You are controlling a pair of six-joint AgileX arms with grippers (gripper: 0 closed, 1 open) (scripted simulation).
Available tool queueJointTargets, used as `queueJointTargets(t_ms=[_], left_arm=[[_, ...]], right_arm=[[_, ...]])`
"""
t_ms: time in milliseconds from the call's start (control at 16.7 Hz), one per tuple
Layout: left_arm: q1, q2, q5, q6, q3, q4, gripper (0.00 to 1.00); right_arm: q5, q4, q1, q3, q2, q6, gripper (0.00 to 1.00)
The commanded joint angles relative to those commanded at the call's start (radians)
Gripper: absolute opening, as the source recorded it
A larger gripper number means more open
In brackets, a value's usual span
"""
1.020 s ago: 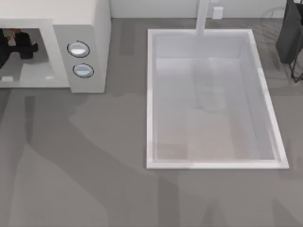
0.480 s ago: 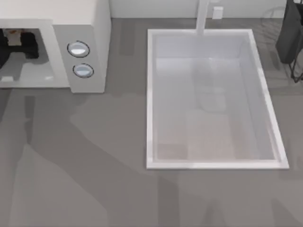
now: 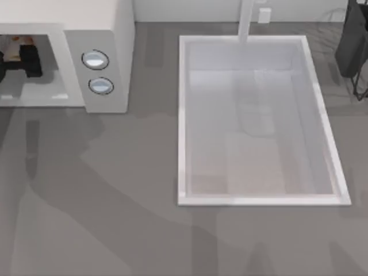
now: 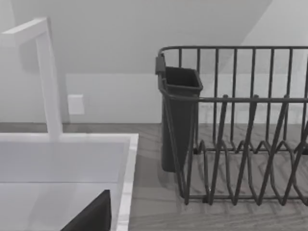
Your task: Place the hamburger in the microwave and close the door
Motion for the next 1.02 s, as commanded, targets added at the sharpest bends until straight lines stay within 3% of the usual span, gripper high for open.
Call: queueJointTargets(t_ms=[600, 1020], left_arm=[[0.09, -0.322, 0.09, 0.036, -0.688, 0.318, 1.0], [0.109, -0.377, 0.104, 0.043, -0.781, 0.375, 1.0]], right_arm=[[0.0, 0.0, 0.0, 0.0, 0.0, 0.0, 1.0], [0.0, 0.0, 0.0, 0.0, 0.0, 0.0, 1.0]])
